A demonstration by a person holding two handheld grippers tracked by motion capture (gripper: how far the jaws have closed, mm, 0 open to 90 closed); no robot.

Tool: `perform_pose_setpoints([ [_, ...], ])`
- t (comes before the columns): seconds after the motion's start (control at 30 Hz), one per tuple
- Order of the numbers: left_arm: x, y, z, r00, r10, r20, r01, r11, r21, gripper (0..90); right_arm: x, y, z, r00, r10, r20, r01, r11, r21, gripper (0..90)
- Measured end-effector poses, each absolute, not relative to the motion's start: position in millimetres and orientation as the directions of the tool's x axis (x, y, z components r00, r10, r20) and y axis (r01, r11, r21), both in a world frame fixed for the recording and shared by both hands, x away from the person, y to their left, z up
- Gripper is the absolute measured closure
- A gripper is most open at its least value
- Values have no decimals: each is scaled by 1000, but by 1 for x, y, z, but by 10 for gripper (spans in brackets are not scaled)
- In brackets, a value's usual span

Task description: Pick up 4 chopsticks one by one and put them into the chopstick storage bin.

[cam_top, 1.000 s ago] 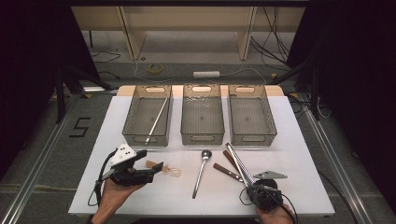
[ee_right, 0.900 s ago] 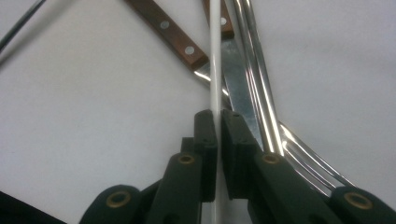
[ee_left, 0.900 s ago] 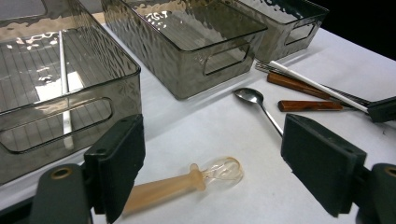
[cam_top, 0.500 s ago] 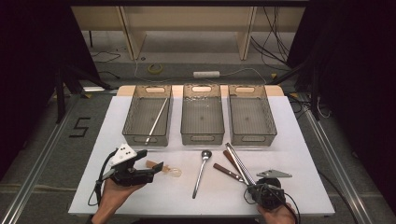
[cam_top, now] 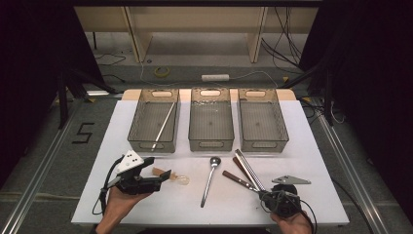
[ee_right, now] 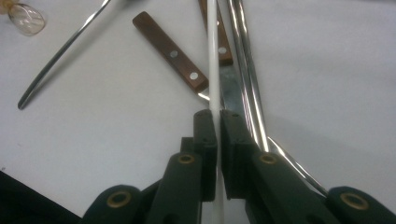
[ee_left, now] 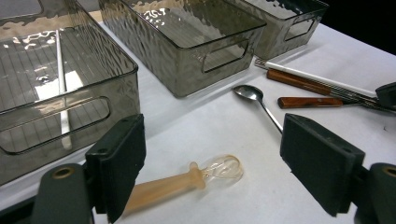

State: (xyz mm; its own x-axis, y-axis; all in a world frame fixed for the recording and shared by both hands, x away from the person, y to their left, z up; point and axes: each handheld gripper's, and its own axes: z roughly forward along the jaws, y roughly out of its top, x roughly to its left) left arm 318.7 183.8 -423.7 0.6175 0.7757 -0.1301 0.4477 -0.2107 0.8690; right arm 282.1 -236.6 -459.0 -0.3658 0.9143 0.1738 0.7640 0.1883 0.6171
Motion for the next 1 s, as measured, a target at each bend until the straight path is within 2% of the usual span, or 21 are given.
perform_pose_setpoints([
  [0.23, 319, 180, -424, 638, 759, -131, 448, -227, 865, 223, 281, -237, -451, -419, 888, 189, 734, 209, 647, 866],
  [0.33, 319, 174, -422, 674, 729, -115, 440, -271, 856, 227, 281, -234, -450, -443, 878, 182, 722, 229, 653, 866],
  [0.5, 321, 155, -419, 750, 653, -108, 414, -336, 846, 233, 281, -225, -445, -505, 844, 180, 697, 276, 661, 866],
  [0.63, 321, 132, -417, 830, 554, -65, 358, -441, 823, 236, 281, -209, -443, -583, 795, 168, 666, 349, 659, 865],
  [1.0, 324, 100, -420, 907, 419, 36, 248, -602, 759, 239, 284, -176, -439, -717, 681, 148, 590, 480, 649, 865],
])
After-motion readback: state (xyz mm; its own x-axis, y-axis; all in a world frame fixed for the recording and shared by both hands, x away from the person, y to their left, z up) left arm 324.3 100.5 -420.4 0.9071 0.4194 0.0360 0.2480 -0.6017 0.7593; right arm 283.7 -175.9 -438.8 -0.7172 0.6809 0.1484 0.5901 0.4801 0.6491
